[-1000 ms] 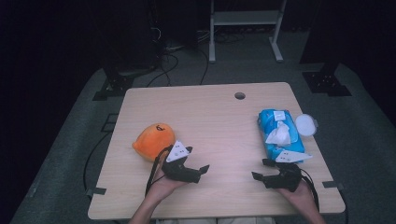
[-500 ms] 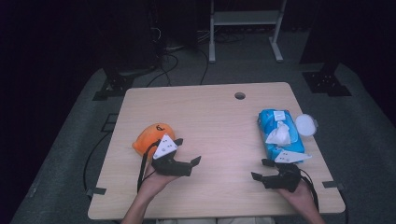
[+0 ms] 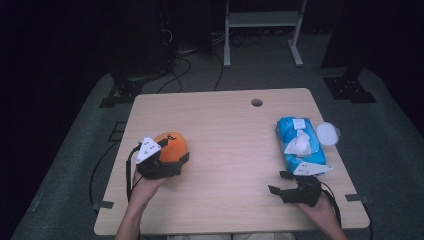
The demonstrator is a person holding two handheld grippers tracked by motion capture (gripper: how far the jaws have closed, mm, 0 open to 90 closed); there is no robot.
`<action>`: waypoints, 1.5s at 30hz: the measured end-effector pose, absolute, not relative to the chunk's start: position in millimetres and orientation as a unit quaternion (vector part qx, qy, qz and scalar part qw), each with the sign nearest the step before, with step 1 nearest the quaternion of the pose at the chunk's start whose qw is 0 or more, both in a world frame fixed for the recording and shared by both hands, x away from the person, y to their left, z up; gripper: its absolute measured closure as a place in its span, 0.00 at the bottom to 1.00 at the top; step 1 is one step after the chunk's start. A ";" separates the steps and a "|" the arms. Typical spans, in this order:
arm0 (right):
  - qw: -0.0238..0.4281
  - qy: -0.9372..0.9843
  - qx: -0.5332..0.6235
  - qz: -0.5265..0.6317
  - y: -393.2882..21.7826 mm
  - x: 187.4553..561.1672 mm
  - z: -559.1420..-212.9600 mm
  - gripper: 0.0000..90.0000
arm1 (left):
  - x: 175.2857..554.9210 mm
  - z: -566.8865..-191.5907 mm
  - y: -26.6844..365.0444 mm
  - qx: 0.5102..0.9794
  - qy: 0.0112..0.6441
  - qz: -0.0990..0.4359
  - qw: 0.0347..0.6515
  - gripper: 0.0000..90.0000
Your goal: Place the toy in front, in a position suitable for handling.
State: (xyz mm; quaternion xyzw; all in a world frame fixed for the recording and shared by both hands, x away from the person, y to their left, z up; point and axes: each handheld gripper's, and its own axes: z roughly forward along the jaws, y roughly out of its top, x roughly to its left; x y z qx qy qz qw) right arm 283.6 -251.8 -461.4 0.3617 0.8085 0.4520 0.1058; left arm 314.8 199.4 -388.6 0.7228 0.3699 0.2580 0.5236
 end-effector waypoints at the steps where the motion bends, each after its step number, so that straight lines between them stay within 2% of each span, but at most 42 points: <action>1: 0.106 0.810 0.360 0.451 -251.6 283.7 -461.6 0.27 | 315.5 -388.5 202.4 0.721 0.373 0.262 0.522 0.10; 9: 0.103 0.813 0.358 0.447 -249.3 284.0 -463.0 0.27 | 319.9 -392.7 224.8 0.704 0.398 0.296 0.509 0.10; 16: 0.103 0.813 0.354 0.450 -247.9 283.3 -462.2 0.27 | 323.4 -400.8 232.2 0.699 0.412 0.305 0.498 0.10; 22: 0.103 0.814 0.355 0.448 -248.2 283.6 -462.4 0.27 | 326.2 -408.8 234.8 0.708 0.411 0.322 0.476 0.10; 43: 0.103 0.816 0.352 0.447 -246.8 282.2 -461.7 0.28 | 334.3 -430.6 231.6 0.736 0.411 0.321 0.432 0.10; 45: 0.102 0.817 0.351 0.446 -246.1 282.1 -462.0 0.27 | 334.9 -434.8 228.4 0.743 0.407 0.332 0.414 0.13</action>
